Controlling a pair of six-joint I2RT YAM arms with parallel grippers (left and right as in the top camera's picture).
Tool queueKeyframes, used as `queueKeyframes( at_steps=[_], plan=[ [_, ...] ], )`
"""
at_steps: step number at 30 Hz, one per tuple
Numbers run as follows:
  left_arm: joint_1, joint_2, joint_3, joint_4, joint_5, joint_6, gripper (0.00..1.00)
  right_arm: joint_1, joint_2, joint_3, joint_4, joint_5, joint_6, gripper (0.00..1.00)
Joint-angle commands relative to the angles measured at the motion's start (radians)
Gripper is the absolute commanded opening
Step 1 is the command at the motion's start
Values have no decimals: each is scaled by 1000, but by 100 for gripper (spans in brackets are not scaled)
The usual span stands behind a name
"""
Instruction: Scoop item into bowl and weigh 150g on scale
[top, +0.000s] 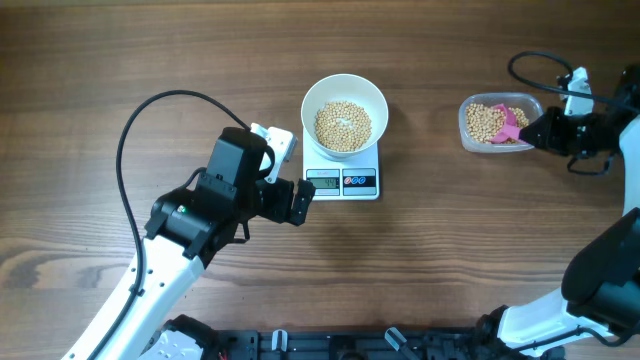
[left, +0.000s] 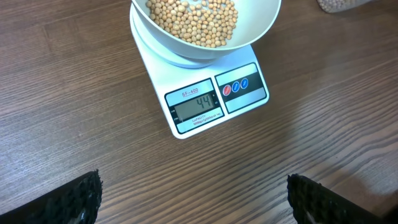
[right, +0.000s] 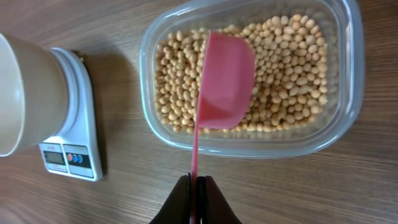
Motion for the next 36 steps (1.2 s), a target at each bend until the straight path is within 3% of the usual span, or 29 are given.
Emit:
queueKeyframes(
  at_steps=[1, 9, 21, 36],
  plan=[
    [-3, 0, 4, 3, 12, 20, 100, -11, 30, -9, 1, -90, 32, 4],
    [-3, 0, 4, 3, 12, 20, 100, -72, 150, -9, -13, -286, 50, 4],
    [-4, 0, 4, 3, 12, 20, 100, -140, 151, -9, -47, -306, 56, 4],
    [-4, 0, 4, 3, 12, 20, 100, -249, 152, -9, -119, -489, -4, 4]
  ],
)
